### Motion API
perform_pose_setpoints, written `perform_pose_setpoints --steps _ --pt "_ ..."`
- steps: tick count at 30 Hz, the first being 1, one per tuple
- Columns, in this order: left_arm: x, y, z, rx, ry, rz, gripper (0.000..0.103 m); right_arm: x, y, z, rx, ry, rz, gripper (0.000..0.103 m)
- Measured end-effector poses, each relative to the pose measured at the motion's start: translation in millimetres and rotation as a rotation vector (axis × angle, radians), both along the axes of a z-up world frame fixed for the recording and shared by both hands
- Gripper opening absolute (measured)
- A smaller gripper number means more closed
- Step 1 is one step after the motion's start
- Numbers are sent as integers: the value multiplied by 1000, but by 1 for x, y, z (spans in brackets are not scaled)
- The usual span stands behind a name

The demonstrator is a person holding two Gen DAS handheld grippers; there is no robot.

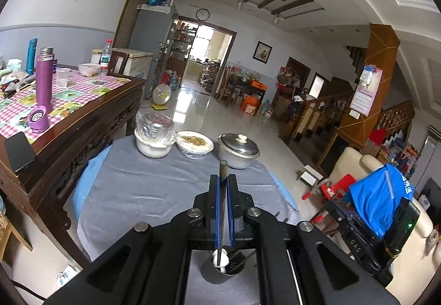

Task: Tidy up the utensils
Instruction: 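Lift both chopsticks and carry them over the dark cup, then lower the chopsticks into the dark cup and open both tools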

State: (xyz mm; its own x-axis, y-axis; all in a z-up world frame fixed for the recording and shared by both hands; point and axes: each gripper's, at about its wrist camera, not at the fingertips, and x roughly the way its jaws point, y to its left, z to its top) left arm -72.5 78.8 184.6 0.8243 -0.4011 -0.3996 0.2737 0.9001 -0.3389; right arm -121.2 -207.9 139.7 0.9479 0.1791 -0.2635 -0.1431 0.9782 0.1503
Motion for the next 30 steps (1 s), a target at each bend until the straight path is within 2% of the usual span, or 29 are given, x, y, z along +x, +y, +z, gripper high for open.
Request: perform_pose_setpoints --steps 15,30 --pt "5 -12 9 -22 -10 -32 5 -5 19 24 12 -50 59 6" --pt "9 -30 4 3 7 -54 5 8 37 12 40 -20 101 6"
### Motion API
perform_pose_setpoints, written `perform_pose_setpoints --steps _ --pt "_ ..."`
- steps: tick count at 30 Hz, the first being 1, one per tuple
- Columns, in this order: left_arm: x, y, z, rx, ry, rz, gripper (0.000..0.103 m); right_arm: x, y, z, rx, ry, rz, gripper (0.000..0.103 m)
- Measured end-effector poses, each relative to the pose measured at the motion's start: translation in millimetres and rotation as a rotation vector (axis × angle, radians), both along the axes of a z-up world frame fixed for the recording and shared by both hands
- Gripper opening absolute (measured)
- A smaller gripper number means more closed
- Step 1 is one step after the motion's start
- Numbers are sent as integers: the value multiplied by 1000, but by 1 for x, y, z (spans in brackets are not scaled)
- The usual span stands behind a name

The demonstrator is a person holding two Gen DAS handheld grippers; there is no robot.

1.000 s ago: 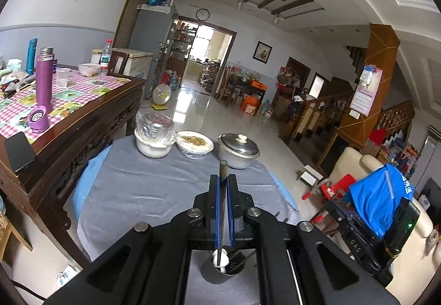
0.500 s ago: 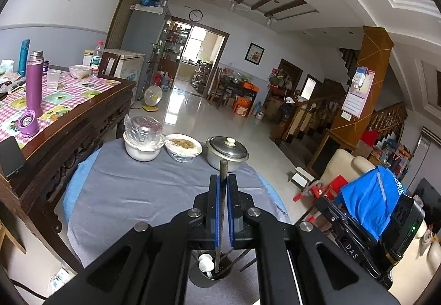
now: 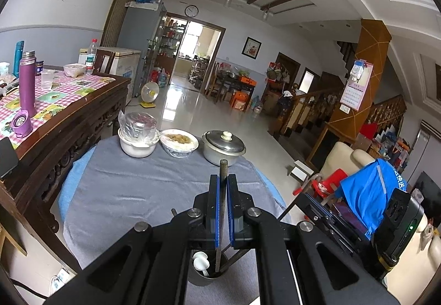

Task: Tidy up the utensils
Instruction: 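Lower the chopsticks into the dark cup and open both tools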

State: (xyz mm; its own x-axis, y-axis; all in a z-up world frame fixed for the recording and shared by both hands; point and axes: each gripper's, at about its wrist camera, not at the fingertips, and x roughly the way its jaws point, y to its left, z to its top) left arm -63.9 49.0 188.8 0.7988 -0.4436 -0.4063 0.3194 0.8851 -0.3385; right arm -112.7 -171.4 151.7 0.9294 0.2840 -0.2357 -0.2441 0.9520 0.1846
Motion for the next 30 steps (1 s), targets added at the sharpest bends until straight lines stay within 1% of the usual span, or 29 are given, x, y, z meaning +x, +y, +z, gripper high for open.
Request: perform_pose_setpoints --steps 30 --pt "12 -17 -23 39 76 3 5 15 -9 -25 31 79 -12 6"
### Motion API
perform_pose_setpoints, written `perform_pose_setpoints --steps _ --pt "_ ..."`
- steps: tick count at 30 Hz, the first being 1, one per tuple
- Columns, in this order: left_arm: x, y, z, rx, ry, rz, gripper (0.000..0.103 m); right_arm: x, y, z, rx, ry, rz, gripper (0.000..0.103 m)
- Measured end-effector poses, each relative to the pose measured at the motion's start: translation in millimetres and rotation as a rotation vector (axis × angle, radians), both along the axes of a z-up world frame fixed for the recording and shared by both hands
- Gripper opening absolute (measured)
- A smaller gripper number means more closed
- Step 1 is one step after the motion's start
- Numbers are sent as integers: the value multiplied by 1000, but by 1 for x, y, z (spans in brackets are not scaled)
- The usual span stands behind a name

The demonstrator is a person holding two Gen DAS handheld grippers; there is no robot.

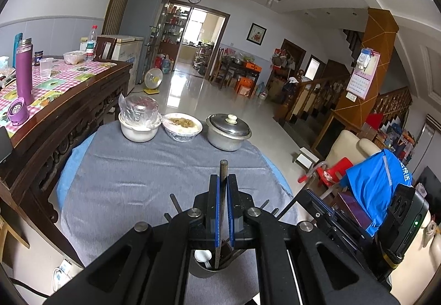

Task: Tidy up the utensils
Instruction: 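Lower the chopsticks into the dark cup and open both tools, then raise both open tools up out of the dark cup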

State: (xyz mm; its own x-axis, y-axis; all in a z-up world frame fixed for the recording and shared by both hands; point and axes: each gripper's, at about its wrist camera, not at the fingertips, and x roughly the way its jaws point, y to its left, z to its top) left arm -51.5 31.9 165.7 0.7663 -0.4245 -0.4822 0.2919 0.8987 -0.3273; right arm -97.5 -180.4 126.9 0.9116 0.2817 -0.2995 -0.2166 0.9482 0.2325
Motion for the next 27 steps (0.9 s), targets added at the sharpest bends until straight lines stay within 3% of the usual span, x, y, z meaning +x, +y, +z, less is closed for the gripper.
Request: perform_pose_setpoints --steps 27 --pt "-3 12 -18 0 46 27 5 1 0 -15 10 36 7 6"
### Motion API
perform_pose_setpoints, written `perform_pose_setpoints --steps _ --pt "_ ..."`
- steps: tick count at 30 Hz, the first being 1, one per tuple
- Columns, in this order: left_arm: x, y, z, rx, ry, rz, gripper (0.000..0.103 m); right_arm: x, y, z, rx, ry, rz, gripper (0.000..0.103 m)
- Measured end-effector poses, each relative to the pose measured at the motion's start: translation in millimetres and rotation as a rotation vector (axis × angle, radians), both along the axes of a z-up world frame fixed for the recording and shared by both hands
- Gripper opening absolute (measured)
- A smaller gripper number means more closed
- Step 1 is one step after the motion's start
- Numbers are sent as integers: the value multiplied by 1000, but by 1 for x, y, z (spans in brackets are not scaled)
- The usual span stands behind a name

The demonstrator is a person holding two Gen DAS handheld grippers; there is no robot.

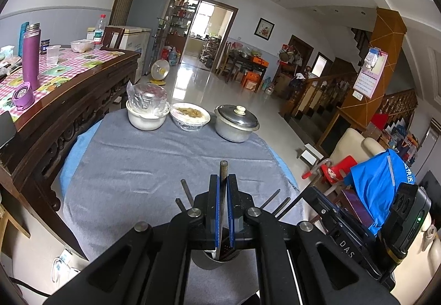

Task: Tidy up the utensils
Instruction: 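Raise both open tools up out of the dark cup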

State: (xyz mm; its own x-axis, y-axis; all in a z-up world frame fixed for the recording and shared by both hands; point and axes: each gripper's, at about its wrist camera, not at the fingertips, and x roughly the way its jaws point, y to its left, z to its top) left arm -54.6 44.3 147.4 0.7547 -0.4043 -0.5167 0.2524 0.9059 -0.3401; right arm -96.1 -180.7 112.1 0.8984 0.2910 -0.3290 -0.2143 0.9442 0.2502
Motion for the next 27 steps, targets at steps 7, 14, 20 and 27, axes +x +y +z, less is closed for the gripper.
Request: perform_pose_setpoints --steps 7,14,20,27 --pt "-2 11 -8 -1 15 9 5 2 2 -4 -4 11 -3 6" --pt "-4 14 -18 8 36 -1 5 5 2 -12 -5 28 -12 6" --pt "-6 14 -22 12 47 -11 5 5 -1 -14 5 38 -17 6" --pt "-7 10 -27 18 61 -28 5 7 -2 -15 11 47 -24 6"
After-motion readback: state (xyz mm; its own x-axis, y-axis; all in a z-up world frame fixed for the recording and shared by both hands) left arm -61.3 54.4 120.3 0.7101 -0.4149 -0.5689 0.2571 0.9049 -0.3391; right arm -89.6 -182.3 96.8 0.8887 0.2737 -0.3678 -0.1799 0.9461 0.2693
